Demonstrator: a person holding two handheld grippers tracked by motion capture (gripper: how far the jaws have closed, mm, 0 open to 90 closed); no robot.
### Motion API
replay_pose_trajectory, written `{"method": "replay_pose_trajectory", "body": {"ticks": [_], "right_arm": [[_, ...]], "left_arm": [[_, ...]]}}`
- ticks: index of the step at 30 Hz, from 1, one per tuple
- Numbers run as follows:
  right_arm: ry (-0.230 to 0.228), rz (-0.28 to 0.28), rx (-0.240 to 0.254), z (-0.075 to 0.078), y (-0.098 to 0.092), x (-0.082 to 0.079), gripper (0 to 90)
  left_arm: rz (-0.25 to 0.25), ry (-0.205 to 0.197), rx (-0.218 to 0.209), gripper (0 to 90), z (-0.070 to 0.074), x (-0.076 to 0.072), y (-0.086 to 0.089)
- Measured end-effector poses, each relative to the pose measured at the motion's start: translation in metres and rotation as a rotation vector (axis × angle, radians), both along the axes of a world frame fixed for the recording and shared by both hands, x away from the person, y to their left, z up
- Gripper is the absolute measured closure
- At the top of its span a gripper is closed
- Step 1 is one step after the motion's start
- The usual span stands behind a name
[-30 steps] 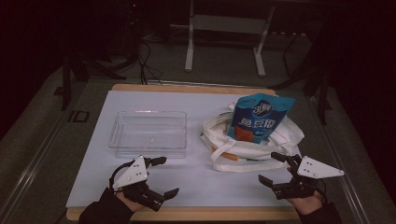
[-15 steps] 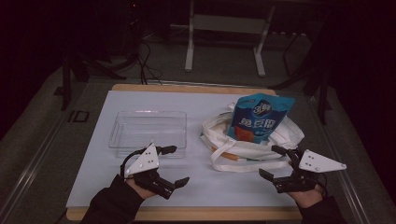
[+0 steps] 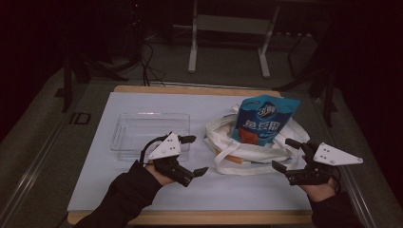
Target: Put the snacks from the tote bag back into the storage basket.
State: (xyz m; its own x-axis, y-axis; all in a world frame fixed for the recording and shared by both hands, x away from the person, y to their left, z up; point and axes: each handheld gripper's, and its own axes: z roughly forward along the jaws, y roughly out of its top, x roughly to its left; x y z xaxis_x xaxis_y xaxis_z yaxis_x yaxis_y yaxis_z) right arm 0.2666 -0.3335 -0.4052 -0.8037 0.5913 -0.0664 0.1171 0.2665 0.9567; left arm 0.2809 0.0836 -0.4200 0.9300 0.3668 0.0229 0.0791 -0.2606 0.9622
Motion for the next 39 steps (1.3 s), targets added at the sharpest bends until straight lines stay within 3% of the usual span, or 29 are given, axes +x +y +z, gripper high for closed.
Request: {"method": "replay_pose_trajectory", "body": {"ticks": [12, 21, 26, 39], "right_arm": [[-0.009, -0.047, -0.002, 0.009, -0.016, 0.018, 11.2], [0.002, -0.08, 0.021, 0.007, -0.025, 0.034, 10.8], [0.012, -0.109, 0.047, 0.005, -0.03, 0.046, 10.8], [0.038, -0.142, 0.057, 0.002, -0.043, 0.077, 11.9]], "left_arm": [[-0.005, -0.019, 0.006, 0.0, 0.001, 0.037, -0.026], [-0.009, 0.004, 0.006, 0.0, 0.0, 0.063, -0.042], [-0.026, 0.025, 0.012, 0.0, 0.0, 0.079, -0.059], [-0.022, 0.026, 0.044, 3.2, -0.001, 0.113, -0.091]]}}
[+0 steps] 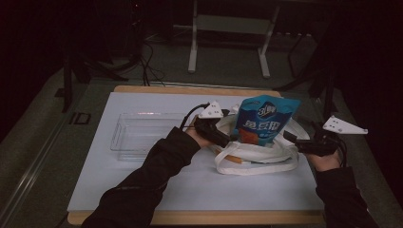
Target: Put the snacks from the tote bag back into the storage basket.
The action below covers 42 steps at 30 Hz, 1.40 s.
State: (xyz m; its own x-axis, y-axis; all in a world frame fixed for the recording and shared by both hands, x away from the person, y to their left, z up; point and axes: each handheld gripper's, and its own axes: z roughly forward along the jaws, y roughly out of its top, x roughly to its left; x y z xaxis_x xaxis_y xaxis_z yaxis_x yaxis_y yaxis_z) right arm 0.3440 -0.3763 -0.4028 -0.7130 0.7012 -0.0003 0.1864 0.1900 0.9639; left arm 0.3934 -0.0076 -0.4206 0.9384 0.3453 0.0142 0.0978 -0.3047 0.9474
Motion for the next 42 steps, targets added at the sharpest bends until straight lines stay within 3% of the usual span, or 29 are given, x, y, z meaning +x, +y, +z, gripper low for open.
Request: {"method": "replay_pose_trajectory", "body": {"ticks": [5, 10, 22, 28, 32, 36, 42], "right_arm": [[0.013, 0.005, 0.009, -0.001, -0.005, 0.011, 13.6], [0.042, 0.015, 0.004, -0.005, -0.006, 0.024, 14.9], [0.09, 0.072, 0.004, -0.015, 0.002, 0.049, 20.5], [0.101, 0.102, -0.005, -0.015, 0.009, 0.06, 25.3], [0.098, 0.131, -0.011, -0.014, 0.012, 0.064, 37.9], [0.094, 0.161, -0.059, -0.014, 0.015, 0.067, 51.1], [0.116, 0.18, -0.077, -0.016, 0.016, 0.072, 62.6]], "left_arm": [[0.008, 0.011, -0.014, 5.9, 0.0, 0.015, -0.006], [0.01, 0.009, -0.018, 14.7, -0.001, 0.026, -0.011], [0.009, 0.006, -0.022, 34.8, -0.002, 0.039, -0.034], [0.006, 0.03, -0.031, 40.9, -0.004, 0.044, -0.044], [0.01, 0.036, -0.02, 46.2, -0.005, 0.045, -0.05], [0.005, 0.041, -0.009, 53.1, -0.005, 0.046, -0.054], [0.009, 0.043, 0.003, 62.1, -0.004, 0.046, -0.058]]}}
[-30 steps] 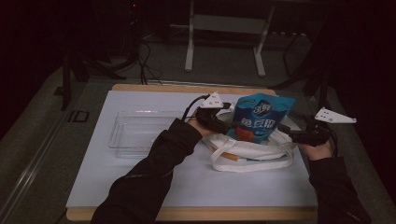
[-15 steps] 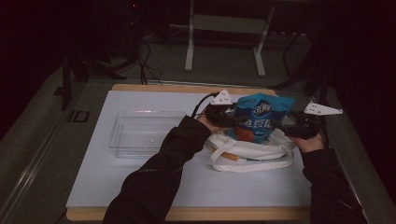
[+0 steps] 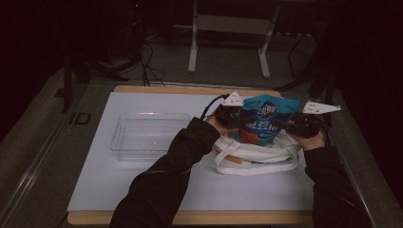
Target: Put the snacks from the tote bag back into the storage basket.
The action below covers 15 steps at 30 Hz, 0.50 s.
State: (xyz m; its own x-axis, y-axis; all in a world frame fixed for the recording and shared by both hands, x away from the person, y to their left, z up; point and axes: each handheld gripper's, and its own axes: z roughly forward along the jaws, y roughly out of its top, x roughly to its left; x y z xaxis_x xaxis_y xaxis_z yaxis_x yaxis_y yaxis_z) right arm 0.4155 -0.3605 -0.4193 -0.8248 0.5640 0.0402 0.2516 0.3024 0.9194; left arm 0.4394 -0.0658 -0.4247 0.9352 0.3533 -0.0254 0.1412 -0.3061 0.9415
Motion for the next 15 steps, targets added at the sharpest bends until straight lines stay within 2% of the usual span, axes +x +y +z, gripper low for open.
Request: {"method": "replay_pose_trajectory", "body": {"ticks": [7, 9, 15], "right_arm": [[0.022, 0.011, 0.008, -0.0005, 0.0, 0.0027, 69.9], [0.022, 0.01, 0.002, 0.0, 0.0006, 0.0027, 71.5], [0.026, 0.011, -0.007, 0.0005, 0.0019, 0.003, 77.4]], "left_arm": [[-0.007, 0.009, 0.009, 71.9, 0.0001, 0.0031, -0.0013], [-0.012, 0.023, 0.004, 74.7, -0.0002, 0.0049, -0.0012], [-0.017, 0.02, 0.016, 78.1, 0.0003, 0.0068, -0.0032]]}}
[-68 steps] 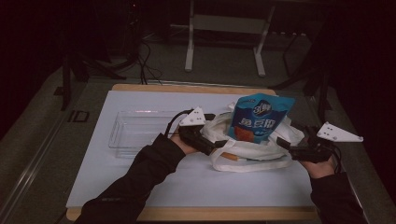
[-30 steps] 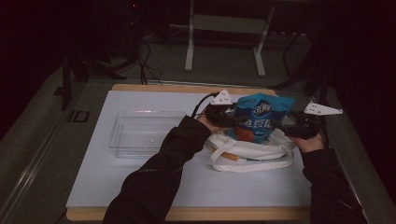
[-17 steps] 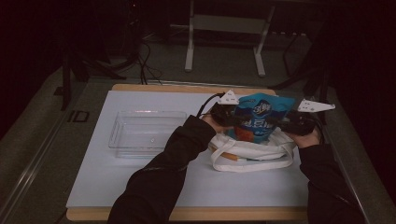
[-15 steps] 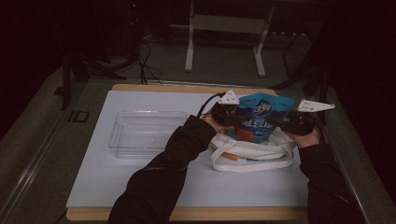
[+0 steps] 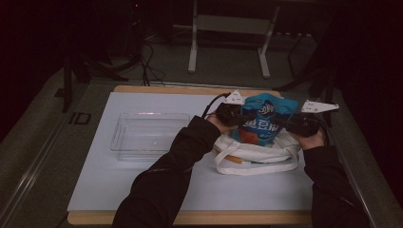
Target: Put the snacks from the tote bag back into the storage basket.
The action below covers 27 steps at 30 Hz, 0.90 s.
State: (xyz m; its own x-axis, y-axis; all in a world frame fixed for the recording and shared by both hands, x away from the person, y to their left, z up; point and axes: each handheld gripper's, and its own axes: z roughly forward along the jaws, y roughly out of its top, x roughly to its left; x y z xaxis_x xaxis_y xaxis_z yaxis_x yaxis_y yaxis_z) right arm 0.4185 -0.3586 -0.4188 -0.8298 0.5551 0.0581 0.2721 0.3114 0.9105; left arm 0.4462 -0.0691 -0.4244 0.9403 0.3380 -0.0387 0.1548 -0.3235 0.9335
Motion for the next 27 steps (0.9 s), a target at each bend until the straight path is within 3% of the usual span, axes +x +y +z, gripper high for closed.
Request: {"method": "replay_pose_trajectory", "body": {"ticks": [13, 27], "right_arm": [[0.012, -0.007, 0.012, 0.002, 0.002, 0.001, 83.8], [0.002, 0.005, 0.021, 0.019, 0.002, -0.001, 86.3]], "left_arm": [[0.008, -0.001, 0.011, 82.7, 0.004, 0.002, -0.001], [-0.009, -0.008, 0.013, 85.0, 0.024, 0.0, 0.0]]}}
